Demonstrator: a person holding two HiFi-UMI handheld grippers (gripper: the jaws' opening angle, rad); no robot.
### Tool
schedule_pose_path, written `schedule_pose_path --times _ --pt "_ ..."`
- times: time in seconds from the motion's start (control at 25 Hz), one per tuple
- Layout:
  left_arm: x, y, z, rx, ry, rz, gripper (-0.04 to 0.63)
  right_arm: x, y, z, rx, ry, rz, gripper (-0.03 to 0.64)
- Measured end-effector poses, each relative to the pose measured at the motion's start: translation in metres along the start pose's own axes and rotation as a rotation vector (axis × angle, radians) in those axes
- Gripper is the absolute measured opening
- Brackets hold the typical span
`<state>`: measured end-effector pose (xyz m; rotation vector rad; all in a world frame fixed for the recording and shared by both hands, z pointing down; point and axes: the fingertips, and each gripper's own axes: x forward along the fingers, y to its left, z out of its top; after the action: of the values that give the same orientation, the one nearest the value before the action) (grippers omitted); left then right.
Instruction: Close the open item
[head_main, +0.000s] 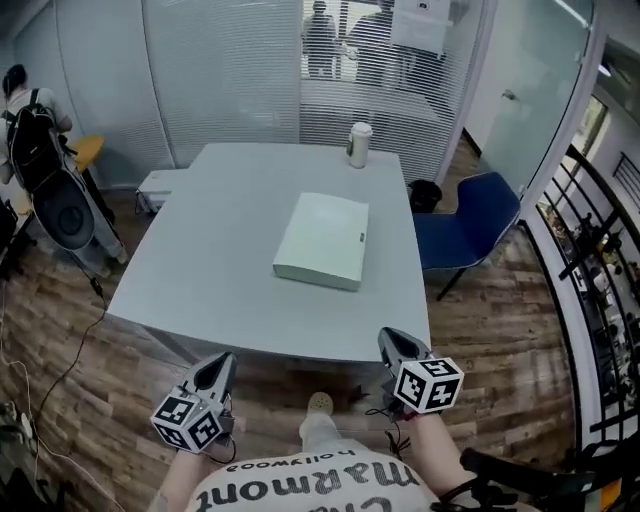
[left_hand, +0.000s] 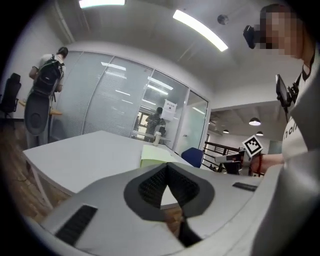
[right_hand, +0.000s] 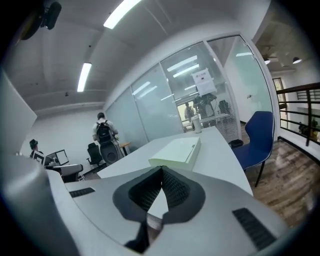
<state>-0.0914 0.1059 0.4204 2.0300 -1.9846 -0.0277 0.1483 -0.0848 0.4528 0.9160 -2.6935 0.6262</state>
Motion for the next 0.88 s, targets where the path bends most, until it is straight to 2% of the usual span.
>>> schedule_pose_path --times 0.2,0.36,0.6,0.88 --pt "-0.023 -0.028 0.004 -0.022 -0.050 -0.033 0.002 -0.037 0.030 0.008 -0.054 -0.042 0.039 0.002" --pt "-0.020 -0.054 0.018 -0.021 -0.086 -0.052 0.002 -0.053 0.027 0.018 -0.122 -0.033 0.055 0.002" --pt "-0.011 -0.083 0.038 -0.022 -0.140 -0.047 0.002 -0.062 0.035 0.056 -0.260 -0.045 0.131 0.002" --pt "-0.015 -0.091 0.031 -0.014 -0.139 -0.005 0.002 -0.067 0.025 0.051 -0.259 -0.031 0.131 0.002"
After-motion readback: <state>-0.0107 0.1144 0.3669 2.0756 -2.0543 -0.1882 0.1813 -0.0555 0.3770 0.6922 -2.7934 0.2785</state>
